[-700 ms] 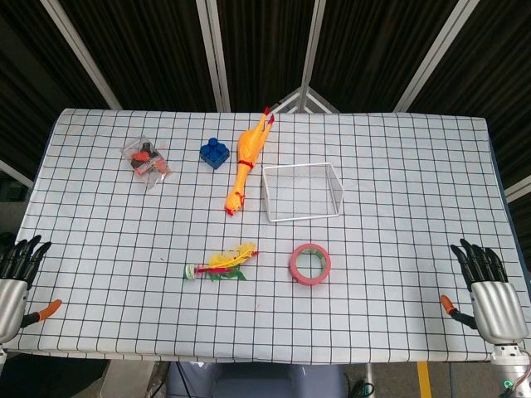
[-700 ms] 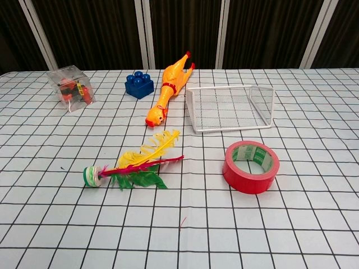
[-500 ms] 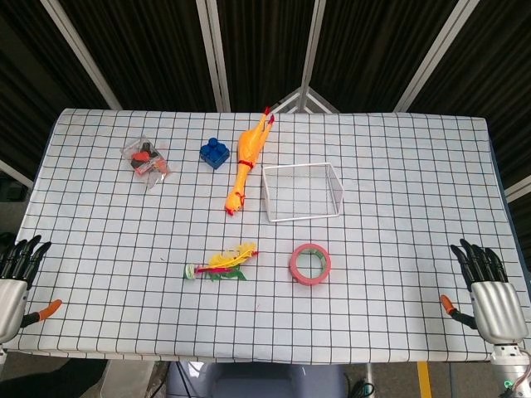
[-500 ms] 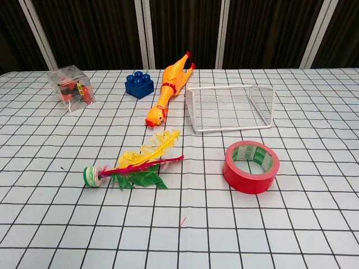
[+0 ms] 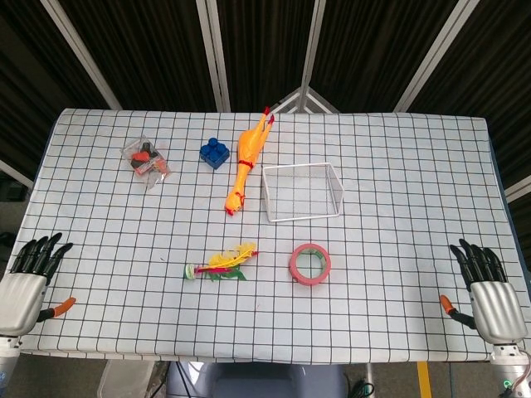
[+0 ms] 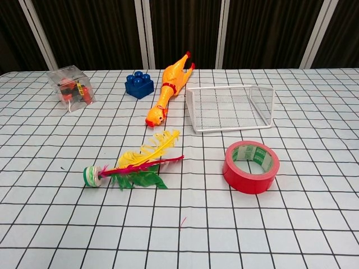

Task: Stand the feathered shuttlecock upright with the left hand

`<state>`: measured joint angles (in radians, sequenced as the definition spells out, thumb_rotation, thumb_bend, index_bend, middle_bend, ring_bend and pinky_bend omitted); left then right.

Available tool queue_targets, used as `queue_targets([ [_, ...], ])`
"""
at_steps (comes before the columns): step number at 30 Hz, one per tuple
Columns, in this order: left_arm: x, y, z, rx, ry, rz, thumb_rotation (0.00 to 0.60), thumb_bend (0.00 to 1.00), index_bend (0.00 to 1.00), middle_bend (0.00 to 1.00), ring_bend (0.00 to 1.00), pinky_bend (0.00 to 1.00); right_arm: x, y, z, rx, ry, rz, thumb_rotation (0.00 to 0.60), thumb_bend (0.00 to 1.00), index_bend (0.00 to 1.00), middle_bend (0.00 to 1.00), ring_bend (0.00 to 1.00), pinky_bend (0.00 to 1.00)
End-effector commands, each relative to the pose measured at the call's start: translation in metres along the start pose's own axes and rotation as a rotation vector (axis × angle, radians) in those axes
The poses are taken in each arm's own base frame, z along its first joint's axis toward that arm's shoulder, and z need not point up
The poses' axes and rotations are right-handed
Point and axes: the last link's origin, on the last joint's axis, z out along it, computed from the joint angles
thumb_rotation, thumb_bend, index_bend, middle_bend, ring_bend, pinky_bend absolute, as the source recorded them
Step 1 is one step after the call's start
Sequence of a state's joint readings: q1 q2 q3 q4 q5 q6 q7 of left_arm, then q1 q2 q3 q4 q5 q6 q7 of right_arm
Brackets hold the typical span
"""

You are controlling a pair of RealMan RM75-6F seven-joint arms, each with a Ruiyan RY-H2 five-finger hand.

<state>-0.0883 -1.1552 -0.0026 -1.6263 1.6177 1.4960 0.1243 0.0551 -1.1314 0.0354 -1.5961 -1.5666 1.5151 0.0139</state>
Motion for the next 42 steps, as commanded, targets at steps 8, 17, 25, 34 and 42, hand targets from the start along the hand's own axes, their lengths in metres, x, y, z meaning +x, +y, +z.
queue_targets([
  [8, -0.013, 0.080, 0.064, -0.175, -0.030, 0.061, 0.600, 0.32, 0.34, 0.00, 0.00, 0.00, 0.000, 0.000, 0.000, 0.000, -0.004, 0.006, 0.600, 0.34, 0.00, 0.00, 0.00, 0.00],
  [17, -0.052, 0.159, 0.091, -0.245, -0.096, 0.068, 0.600, 0.35, 0.40, 0.03, 0.00, 0.00, 0.001, 0.001, -0.001, -0.006, -0.006, 0.013, 0.600, 0.34, 0.00, 0.00, 0.00, 0.00],
  [25, -0.078, 0.211, 0.102, -0.273, -0.104, 0.099, 0.600, 0.37, 0.45, 0.03, 0.00, 0.00, 0.001, 0.002, 0.000, -0.008, -0.010, 0.024, 0.600, 0.34, 0.00, 0.00, 0.00, 0.00],
  [34, -0.094, 0.241, 0.109, -0.264, -0.090, 0.107, 0.600, 0.43, 0.47, 0.04, 0.00, 0.00, 0.002, 0.002, 0.000, -0.007, -0.011, 0.036, 0.600, 0.34, 0.00, 0.00, 0.00, 0.00],
  [42, -0.100, 0.250, 0.112, -0.253, -0.081, 0.108, 0.600, 0.48, 0.50, 0.04, 0.00, 0.00, 0.002, 0.002, 0.000, -0.009, -0.011, 0.041, 0.600, 0.34, 0.00, 0.00, 0.00, 0.00],
])
